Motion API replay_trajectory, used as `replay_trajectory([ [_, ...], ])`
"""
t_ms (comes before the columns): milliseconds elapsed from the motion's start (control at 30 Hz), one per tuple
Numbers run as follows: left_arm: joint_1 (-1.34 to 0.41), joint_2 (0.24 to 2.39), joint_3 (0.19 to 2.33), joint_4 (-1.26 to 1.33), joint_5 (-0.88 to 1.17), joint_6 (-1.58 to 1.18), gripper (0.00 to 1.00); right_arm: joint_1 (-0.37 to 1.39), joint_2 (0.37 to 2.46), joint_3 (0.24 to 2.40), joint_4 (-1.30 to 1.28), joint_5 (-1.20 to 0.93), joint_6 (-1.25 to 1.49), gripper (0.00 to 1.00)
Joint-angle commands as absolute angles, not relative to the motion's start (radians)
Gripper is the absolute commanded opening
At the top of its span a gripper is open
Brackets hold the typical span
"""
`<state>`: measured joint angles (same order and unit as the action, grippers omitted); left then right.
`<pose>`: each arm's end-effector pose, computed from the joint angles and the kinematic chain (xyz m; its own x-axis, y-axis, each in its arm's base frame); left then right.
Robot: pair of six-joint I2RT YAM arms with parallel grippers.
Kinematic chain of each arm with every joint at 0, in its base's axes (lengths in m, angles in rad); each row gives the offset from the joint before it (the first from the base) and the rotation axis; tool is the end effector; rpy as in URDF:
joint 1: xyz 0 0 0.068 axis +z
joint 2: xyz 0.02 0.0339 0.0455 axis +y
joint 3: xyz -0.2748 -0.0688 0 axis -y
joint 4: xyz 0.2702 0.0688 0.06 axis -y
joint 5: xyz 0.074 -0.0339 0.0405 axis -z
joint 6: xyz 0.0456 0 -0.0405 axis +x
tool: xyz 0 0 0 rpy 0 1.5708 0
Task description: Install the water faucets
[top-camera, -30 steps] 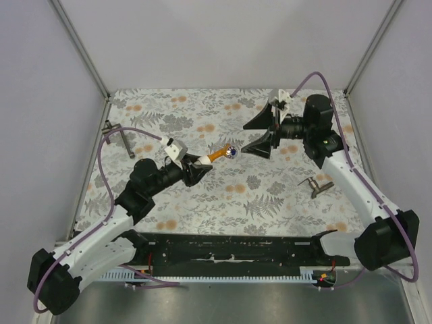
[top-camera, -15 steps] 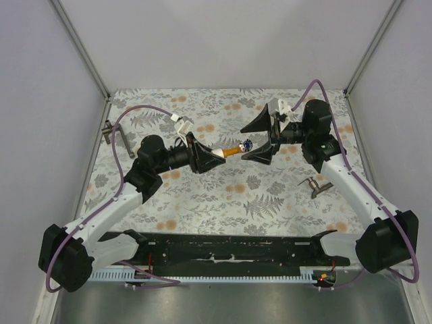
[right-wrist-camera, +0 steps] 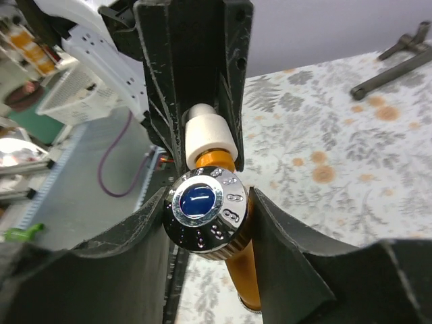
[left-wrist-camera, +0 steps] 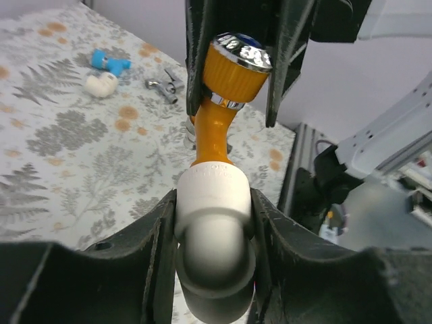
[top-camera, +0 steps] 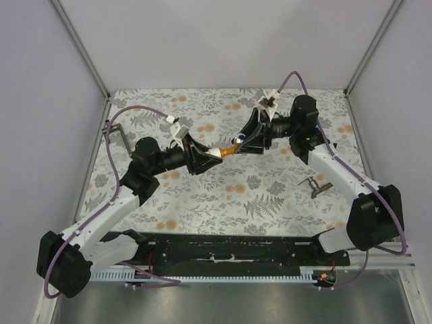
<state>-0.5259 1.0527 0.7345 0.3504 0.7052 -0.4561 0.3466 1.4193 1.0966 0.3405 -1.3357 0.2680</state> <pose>0.2169 -0.1601 0.3282 -0.3902 -0.1613 -0.9065 0.8585 0.2922 -0.4215 0.3032 0.1567 0.3579 -0.2470 -0.0236 -0.9687 -0.9626 -0.1089 0.2481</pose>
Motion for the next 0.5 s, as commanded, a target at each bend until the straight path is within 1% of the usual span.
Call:
replay_trajectory([
  [0, -0.552, 0.887, 0.704, 0.395, 0.7, -0.068, 0.02, 0.345, 1.474, 1.149, 0.481, -1.313, 0.614, 0.05],
  [33, -0.558, 0.865, 0.703, 0.355, 0.666, -0.002, 0.02, 0.347, 1.479, 1.15, 0.486, -1.296, 0.664, 0.0],
  [100, -0.583, 0.838, 0.713, 0.257, 0.571, 0.229, 0.02, 0.347, 1.492, 1.164, 0.448, -1.261, 0.75, 0.0],
  [167, -0.652, 0.815, 0.707, 0.186, 0.429, 0.439, 0.02, 0.347, 1.514, 1.183, 0.363, -1.235, 0.816, 0.0],
  [233, -0.743, 0.804, 0.678, 0.169, 0.263, 0.651, 0.02, 0.353, 1.541, 1.198, 0.307, -1.227, 0.868, 0.0],
  [300, -0.846, 0.814, 0.643, 0.195, 0.105, 0.849, 0.02, 0.359, 1.565, 1.195, 0.316, -1.224, 0.937, 0.0],
  [333, -0.882, 0.819, 0.618, 0.227, 0.062, 0.932, 0.02, 0.362, 1.575, 1.193, 0.324, -1.221, 0.966, 0.0],
  [467, -0.954, 0.85, 0.516, 0.421, 0.005, 1.126, 0.02, 0.367, 1.618, 1.196, 0.308, -1.213, 1.017, 0.0],
])
